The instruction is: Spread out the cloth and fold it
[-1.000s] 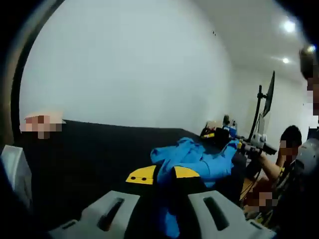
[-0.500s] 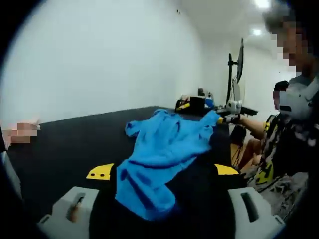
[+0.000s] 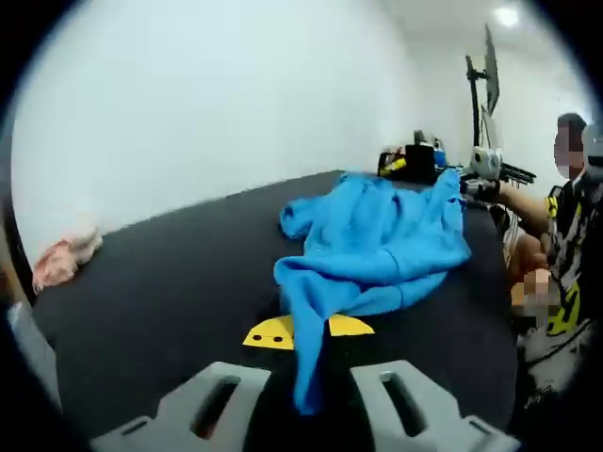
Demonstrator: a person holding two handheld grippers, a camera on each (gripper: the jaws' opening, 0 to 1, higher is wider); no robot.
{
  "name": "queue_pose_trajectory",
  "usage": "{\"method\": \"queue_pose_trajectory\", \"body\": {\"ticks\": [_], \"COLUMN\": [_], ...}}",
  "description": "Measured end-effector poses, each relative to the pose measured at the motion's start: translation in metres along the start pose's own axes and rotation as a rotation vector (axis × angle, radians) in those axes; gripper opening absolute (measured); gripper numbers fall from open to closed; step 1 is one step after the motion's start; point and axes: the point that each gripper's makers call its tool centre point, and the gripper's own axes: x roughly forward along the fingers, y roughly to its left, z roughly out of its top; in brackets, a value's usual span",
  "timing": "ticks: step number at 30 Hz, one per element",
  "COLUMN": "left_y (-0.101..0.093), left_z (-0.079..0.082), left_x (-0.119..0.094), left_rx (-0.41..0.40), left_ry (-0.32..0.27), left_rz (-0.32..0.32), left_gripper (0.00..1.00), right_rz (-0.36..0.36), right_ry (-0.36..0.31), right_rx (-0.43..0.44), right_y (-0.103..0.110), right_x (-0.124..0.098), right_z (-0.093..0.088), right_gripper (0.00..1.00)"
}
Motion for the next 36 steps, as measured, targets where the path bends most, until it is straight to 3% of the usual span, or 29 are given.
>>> {"method": "queue_pose_trajectory", "body": {"ticks": [3,5,8,10,11,12,13,15,16,17,18,20,23,24,25,26,27,29,30,31,32,33,34,35,36], "left_y": [0.005,0.01,0.016,0.019,0.02,0.023,0.017,-0.001,-0.012,-0.015,-0.021,-0.029,-0.036,-0.038,-0.035,-0.03,-0.017,0.001,0.009,0.023,0.037,0.059,0.081,0.12,0.131], "left_z": [0.037,0.066,0.091,0.106,0.108,0.118,0.126,0.145,0.164,0.169,0.184,0.217,0.259,0.278,0.286,0.284,0.278,0.26,0.249,0.235,0.228,0.235,0.244,0.277,0.315], "left_x": [-0.017,-0.031,-0.045,-0.049,-0.05,-0.053,-0.055,-0.063,-0.073,-0.076,-0.087,-0.106,-0.133,-0.143,-0.145,-0.136,-0.121,-0.089,-0.069,-0.038,-0.018,0.01,0.024,0.031,0.026], "left_rx": [-0.081,-0.052,-0.029,-0.036,-0.036,-0.014,-0.001,-0.006,0.043,0.052,0.057,0.116,0.089,0.076,0.046,0.044,0.045,-0.024,-0.062,-0.096,-0.124,-0.13,-0.124,-0.139,-0.132], "left_ry": [-0.112,-0.193,-0.24,-0.298,-0.294,-0.332,-0.352,-0.351,-0.378,-0.375,-0.376,-0.442,-0.526,-0.592,-0.619,-0.584,-0.542,-0.451,-0.39,-0.307,-0.249,-0.236,-0.194,-0.219,-0.284], "left_rz": [0.016,0.034,0.062,0.076,0.089,0.117,0.093,0.022,-0.007,-0.017,-0.013,-0.026,-0.064,-0.072,-0.07,-0.053,-0.016,-0.007,-0.02,-0.042,-0.024,-0.009,0.047,0.183,0.207], "left_gripper": [0.06,0.06,0.06,0.06,0.06,0.06,0.05,0.06,0.06,0.06,0.06,0.06,0.06,0.06,0.06,0.06,0.06,0.06,0.06,0.05,0.05,0.05,0.05,0.05,0.05], "right_rz": [-0.051,-0.071,-0.148,-0.195,-0.222,-0.241,-0.233,-0.194,-0.199,-0.207,-0.223,-0.224,-0.222,-0.222,-0.221,-0.224,-0.229,-0.196,-0.191,-0.18,-0.18,-0.19,-0.211,-0.223,-0.271], "right_ry": [-0.085,-0.121,-0.178,-0.238,-0.244,-0.247,-0.251,-0.332,-0.345,-0.359,-0.389,-0.461,-0.551,-0.584,-0.592,-0.585,-0.537,-0.431,-0.416,-0.381,-0.356,-0.319,-0.292,-0.328,-0.372], "right_rx": [-0.015,-0.029,-0.108,-0.113,-0.119,-0.122,-0.108,-0.062,-0.073,-0.098,-0.116,-0.151,-0.14,-0.126,-0.116,-0.123,-0.112,-0.035,-0.017,-0.012,-0.003,0.008,0.006,0.08,0.02], "right_y": [-0.013,-0.019,-0.032,-0.041,-0.046,-0.05,-0.05,-0.046,-0.046,-0.046,-0.047,-0.046,-0.047,-0.049,-0.051,-0.056,-0.065,-0.081,-0.085,-0.099,-0.113,-0.137,-0.156,-0.181,-0.197], "right_x": [-0.013,-0.02,-0.028,-0.033,-0.033,-0.034,-0.034,-0.044,-0.051,-0.058,-0.07,-0.09,-0.113,-0.119,-0.118,-0.111,-0.095,-0.054,-0.045,-0.017,0.003,0.03,0.046,0.056,0.052], "right_z": [0.027,0.044,0.072,0.091,0.095,0.098,0.102,0.129,0.14,0.153,0.172,0.207,0.248,0.261,0.265,0.267,0.26,0.238,0.234,0.224,0.22,0.218,0.221,0.246,0.277], "right_gripper": [0.03,0.03,0.03,0.03,0.03,0.03,0.02,0.02,0.02,0.02,0.02,0.02,0.03,0.03,0.03,0.03,0.02,0.02,0.02,0.02,0.02,0.02,0.02,0.02,0.01]}}
